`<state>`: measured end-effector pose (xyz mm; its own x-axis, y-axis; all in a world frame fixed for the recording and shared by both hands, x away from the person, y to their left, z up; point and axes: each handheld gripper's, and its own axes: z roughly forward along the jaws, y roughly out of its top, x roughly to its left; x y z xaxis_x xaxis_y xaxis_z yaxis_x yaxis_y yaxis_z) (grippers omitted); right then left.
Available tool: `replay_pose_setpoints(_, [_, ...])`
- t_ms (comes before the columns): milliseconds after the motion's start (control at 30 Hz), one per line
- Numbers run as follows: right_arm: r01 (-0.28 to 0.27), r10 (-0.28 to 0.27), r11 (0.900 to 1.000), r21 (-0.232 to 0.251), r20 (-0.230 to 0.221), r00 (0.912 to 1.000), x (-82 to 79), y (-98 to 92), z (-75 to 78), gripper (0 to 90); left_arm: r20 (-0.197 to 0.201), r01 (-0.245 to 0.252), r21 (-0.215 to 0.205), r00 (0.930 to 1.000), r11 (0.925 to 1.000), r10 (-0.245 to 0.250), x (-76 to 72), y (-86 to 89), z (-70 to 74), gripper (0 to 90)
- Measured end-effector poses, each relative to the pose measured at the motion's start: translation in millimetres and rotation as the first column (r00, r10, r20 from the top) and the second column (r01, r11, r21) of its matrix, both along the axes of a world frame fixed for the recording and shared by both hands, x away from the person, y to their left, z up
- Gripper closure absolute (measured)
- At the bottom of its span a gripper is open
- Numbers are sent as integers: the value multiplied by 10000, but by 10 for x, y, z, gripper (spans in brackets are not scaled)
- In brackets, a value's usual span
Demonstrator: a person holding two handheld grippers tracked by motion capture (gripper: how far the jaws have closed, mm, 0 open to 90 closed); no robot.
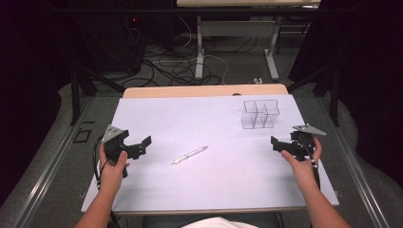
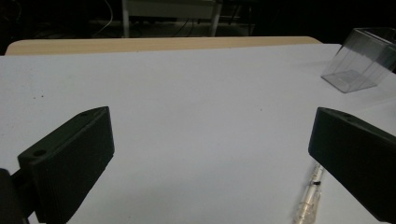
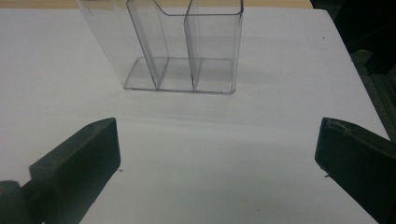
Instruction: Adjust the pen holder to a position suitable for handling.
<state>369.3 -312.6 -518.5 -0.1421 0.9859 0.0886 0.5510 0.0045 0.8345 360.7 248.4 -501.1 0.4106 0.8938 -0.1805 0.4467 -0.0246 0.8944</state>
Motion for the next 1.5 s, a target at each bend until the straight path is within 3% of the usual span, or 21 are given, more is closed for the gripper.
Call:
replay_pose_setpoints(233, [-96,99,9998,165,-205,9997,21,7,-11,0,-304,-303,331,9990,9990,313,21,12,-39,2])
replay_pose_setpoints(367, [132,-131,9999,-72,159,9998,45,27,3,0,-361,-420,536,9984,9977,440,13,20,-40,2])
replay_pose_setpoints(567, [-64,58,9986,-531,-108,9999,116,44,67,7,-877,-692,848,9932,9940,766,1,48,-81,2])
replay_pose_setpoints(767, [-156,164,9953,-961,71,9998,209,17,335,87,-1349,-852,1049,9859,9908,990,39,59,-124,2])
replay_pose_setpoints(900, [-175,172,9961,-864,-36,9998,294,8,455,147,-1417,-874,1120,9845,9899,1030,56,50,-135,2])
replay_pose_setpoints(1100, [-450,422,9953,-853,-349,9985,479,71,653,263,-1451,-779,1134,9849,9905,940,62,29,-133,2])
replay_pose_setpoints(1300, [-563,429,9891,-1363,-993,9941,729,164,793,321,-1393,-717,1060,9865,9918,862,53,25,-130,2])
replay_pose_setpoints(1400, [-636,477,9894,-1306,-1215,9914,805,161,822,351,-1441,-685,1048,9861,9921,833,56,37,-136,2])
replay_pose_setpoints(1500, [-283,83,9937,-1083,-1811,9834,953,142,834,363,-1510,-655,1028,9852,9925,806,66,38,-144,2])
